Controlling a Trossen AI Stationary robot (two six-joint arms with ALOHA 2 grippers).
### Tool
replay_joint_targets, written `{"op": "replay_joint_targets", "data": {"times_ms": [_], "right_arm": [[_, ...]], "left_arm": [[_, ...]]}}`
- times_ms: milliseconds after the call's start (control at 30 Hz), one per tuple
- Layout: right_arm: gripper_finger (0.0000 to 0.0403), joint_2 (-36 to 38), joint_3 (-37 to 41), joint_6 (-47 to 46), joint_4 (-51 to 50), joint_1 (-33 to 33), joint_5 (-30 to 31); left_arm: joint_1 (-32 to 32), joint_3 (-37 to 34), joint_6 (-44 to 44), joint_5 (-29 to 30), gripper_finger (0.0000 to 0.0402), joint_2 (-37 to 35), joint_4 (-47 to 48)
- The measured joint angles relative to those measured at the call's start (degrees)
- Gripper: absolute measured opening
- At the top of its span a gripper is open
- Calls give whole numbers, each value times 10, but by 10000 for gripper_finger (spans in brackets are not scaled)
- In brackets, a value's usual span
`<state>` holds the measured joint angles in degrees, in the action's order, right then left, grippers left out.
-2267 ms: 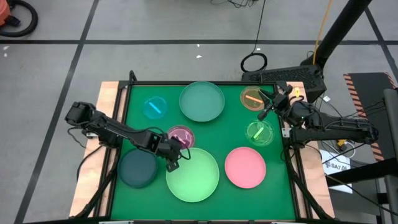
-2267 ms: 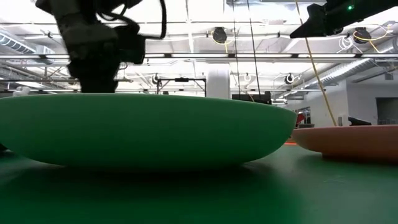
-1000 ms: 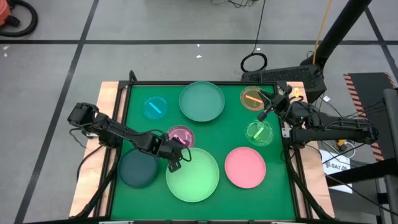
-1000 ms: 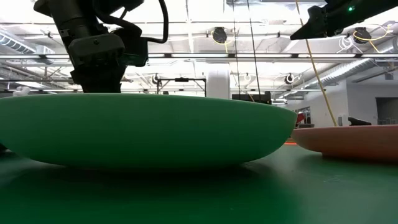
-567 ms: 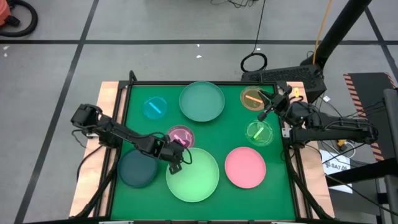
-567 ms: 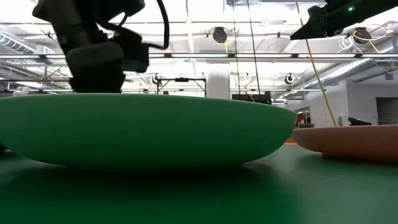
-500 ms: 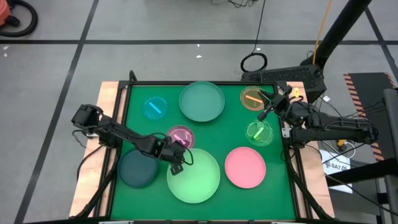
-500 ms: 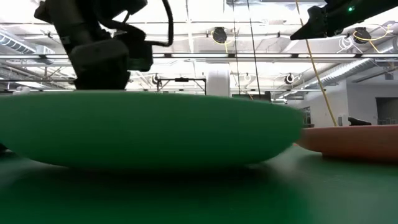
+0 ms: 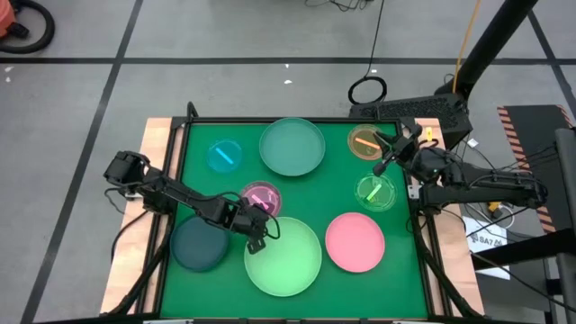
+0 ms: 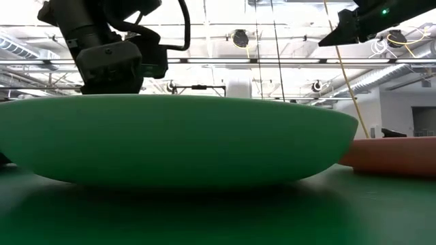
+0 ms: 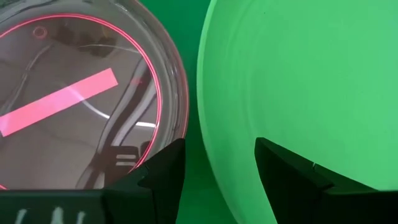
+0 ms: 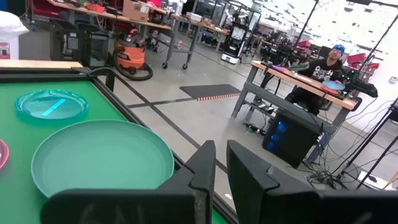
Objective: Stack plastic plates
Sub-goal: Stack the light green plate on top of the dark green plate
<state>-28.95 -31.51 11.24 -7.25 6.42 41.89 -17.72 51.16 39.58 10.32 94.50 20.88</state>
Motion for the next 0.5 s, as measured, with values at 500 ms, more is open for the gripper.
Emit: {"op": "replay_joint_targets", "data": {"times_ms": [500], "right_arm": [[34, 0, 0, -5, -12, 0, 0]], "left_arm": [[0, 0, -2, 0, 84, 0, 1]]}}
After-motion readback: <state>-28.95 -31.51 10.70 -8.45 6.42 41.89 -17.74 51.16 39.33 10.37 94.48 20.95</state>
